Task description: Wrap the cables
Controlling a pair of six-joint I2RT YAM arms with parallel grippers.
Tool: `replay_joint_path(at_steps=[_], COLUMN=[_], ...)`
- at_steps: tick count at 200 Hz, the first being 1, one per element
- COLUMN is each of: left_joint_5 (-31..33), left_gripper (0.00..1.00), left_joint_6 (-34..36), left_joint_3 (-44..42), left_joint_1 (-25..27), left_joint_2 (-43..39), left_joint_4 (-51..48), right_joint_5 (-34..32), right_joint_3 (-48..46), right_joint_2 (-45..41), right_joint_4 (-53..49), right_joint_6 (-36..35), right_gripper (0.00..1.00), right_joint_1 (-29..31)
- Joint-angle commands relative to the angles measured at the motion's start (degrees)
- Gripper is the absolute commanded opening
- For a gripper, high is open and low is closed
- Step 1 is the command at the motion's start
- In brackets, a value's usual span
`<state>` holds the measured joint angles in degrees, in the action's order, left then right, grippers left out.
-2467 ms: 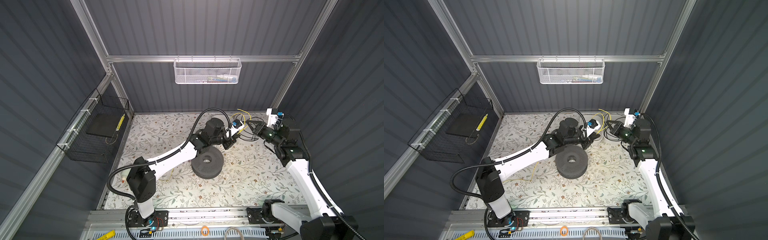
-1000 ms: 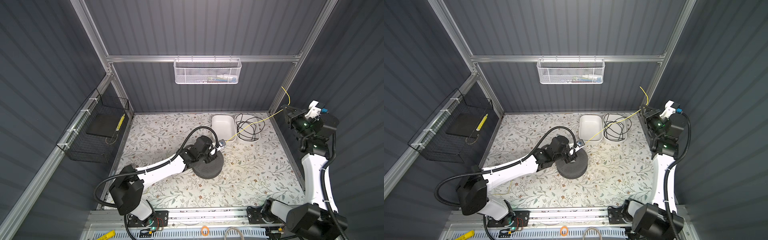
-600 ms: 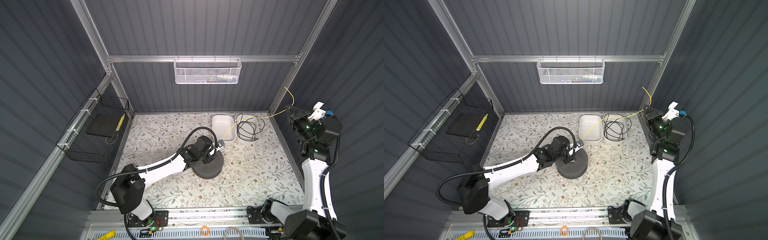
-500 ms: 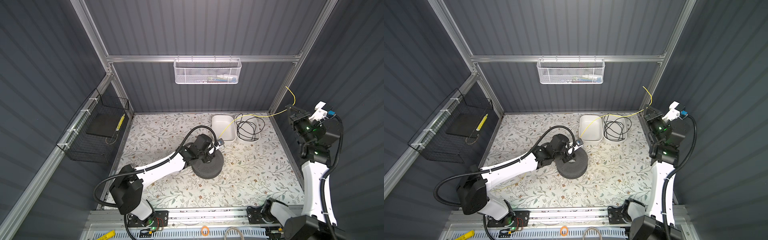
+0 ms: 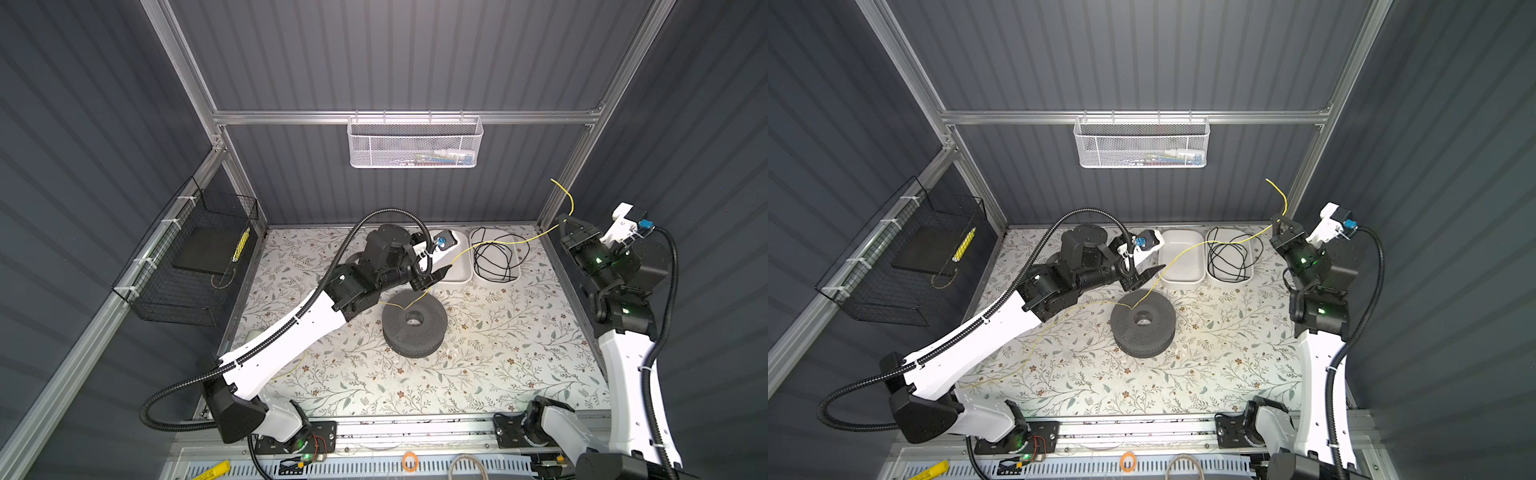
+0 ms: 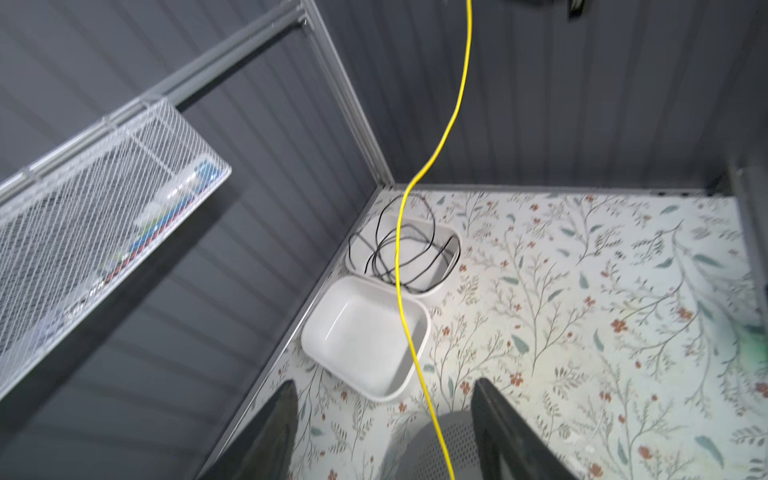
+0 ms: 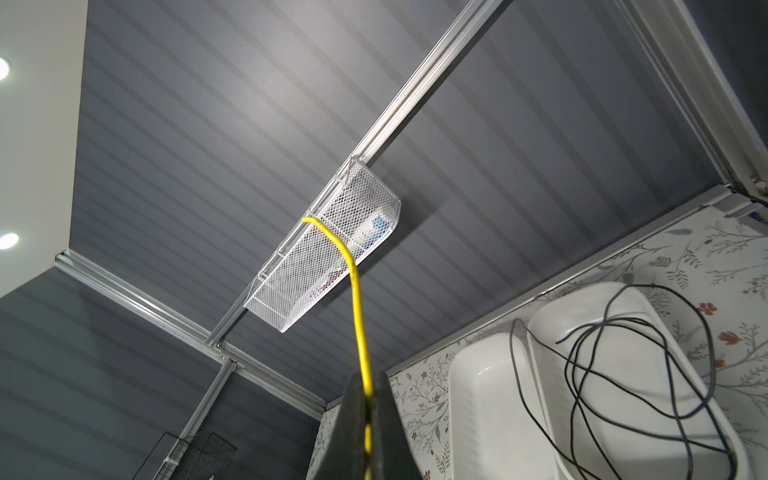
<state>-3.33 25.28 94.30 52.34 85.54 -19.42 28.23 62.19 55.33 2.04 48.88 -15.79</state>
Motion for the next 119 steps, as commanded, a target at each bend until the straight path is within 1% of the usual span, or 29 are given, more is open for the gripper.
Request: replay_joint_path(at_steps=[1,19,32,33,55,83,113,119], left_joint_5=[-9.3,-13.9,-15.1,-16.0,-21.0,-21.5,-21.1,-21.1], left_gripper=[0.66,0.63,0.61,0.61,0.57,0.56,0.48,0.45], left_joint_6=[-1.7,-3.5,-4.1,-4.1,-5.1,-6.1,-7.8,-7.9], left_joint_3=[6.7,11.5,13.9,14.1,14.7,14.8,15.3,15.5], left_joint_1=[0.6,1.0,1.5,1.6,2.1,2.9,3.0,3.0], left_joint_2=[8.8,14.9,18.6,18.8,22.6,25.6,28.0,28.4], left_joint_4=[1.7,4.7,7.0,7.1,12.2,16.0,18.2,18.3], right_joint_5=[-1.3,-0.2,1.1,1.4,2.7,2.9,2.8,2.7], right_joint_3=[-1.5,-3.8,-5.4,-5.6,-7.8,-9.2,-9.7,-9.7], right_joint_2=[-2.4,-3.8,-4.7,-4.8,-6.0,-7.2,-7.0,-7.1], right_joint_4=[-1.3,-1.3,-1.1,-1.0,-1.2,-1.7,-1.5,-1.4], right_joint_6=[-2.8,-2.2,-1.7,-1.6,-1.5,-1.9,-1.9,-1.9], right_gripper=[0.00,0.00,0.00,0.00,0.00,0.00,0.00,0.00], right_joint_1=[1.6,3.0,4.0,4.2,5.8,7.0,8.5,8.6])
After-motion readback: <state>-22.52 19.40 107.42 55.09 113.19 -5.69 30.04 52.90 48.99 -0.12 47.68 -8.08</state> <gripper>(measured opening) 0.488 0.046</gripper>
